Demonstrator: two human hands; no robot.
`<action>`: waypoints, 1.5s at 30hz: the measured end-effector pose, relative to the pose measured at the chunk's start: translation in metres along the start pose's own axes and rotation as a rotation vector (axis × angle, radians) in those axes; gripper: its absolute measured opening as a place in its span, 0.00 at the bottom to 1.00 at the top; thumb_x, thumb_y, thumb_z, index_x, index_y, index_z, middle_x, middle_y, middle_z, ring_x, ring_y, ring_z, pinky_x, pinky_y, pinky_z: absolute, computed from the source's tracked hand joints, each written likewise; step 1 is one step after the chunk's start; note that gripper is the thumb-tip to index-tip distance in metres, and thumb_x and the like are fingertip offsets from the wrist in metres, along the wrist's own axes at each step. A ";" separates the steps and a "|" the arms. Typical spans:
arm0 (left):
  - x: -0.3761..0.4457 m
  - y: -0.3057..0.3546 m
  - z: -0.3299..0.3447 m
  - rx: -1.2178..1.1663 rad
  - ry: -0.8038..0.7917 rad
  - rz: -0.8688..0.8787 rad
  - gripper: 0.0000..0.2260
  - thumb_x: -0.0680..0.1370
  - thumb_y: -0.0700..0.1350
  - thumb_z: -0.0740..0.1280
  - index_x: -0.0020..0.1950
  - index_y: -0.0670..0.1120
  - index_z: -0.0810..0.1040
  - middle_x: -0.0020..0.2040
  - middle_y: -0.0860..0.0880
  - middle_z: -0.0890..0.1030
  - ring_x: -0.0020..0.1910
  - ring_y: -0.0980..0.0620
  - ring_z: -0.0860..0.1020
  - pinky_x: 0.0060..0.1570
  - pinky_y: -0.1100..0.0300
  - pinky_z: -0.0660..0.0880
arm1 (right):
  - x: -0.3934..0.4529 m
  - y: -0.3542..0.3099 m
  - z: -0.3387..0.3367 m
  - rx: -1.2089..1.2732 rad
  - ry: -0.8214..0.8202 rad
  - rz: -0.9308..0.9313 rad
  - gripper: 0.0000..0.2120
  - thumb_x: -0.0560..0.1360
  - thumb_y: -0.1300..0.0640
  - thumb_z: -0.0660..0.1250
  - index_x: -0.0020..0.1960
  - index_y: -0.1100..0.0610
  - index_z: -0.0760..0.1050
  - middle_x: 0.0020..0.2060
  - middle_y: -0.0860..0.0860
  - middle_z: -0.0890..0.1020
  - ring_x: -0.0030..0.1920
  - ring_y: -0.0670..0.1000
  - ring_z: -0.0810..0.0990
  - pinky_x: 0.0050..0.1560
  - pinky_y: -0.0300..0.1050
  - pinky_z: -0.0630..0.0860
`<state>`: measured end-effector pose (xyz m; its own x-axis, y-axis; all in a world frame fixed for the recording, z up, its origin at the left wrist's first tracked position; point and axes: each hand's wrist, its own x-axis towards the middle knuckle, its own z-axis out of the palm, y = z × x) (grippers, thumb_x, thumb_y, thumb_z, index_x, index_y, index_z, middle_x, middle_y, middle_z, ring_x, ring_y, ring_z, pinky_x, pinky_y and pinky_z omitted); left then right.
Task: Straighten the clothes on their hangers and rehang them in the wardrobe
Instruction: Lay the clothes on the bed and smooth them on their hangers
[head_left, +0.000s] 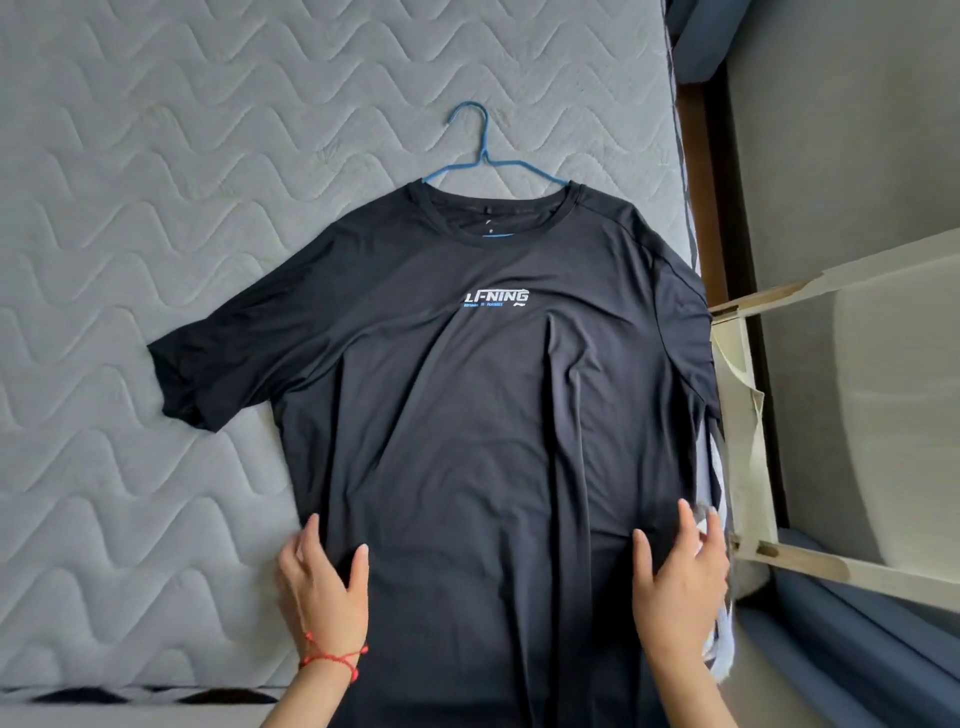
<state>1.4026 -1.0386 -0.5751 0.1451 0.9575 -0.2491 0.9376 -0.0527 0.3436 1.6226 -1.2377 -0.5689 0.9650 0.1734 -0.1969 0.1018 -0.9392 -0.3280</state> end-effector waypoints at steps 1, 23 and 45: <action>-0.002 0.001 -0.002 -0.080 -0.024 -0.119 0.25 0.71 0.42 0.72 0.63 0.33 0.70 0.57 0.29 0.72 0.58 0.31 0.70 0.56 0.39 0.70 | -0.004 -0.001 -0.004 0.053 -0.005 0.058 0.24 0.73 0.57 0.68 0.65 0.66 0.68 0.62 0.68 0.71 0.60 0.68 0.70 0.58 0.61 0.70; 0.021 -0.044 -0.058 -0.357 -0.201 -0.521 0.24 0.74 0.57 0.65 0.49 0.34 0.78 0.51 0.33 0.79 0.54 0.34 0.75 0.52 0.49 0.69 | -0.008 0.030 -0.046 0.310 -0.101 0.595 0.24 0.77 0.44 0.58 0.61 0.63 0.73 0.58 0.64 0.77 0.61 0.65 0.72 0.60 0.57 0.67; -0.021 -0.069 -0.103 0.026 -0.371 -0.217 0.14 0.73 0.41 0.67 0.58 0.39 0.75 0.56 0.34 0.76 0.57 0.35 0.74 0.55 0.46 0.72 | -0.081 0.018 -0.080 -0.065 -0.299 0.302 0.20 0.76 0.56 0.61 0.66 0.60 0.68 0.63 0.61 0.73 0.62 0.62 0.71 0.60 0.56 0.68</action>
<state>1.3020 -1.0262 -0.5003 0.0426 0.7803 -0.6240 0.9659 0.1275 0.2254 1.5655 -1.2923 -0.4846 0.8423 -0.0425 -0.5374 -0.1500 -0.9760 -0.1580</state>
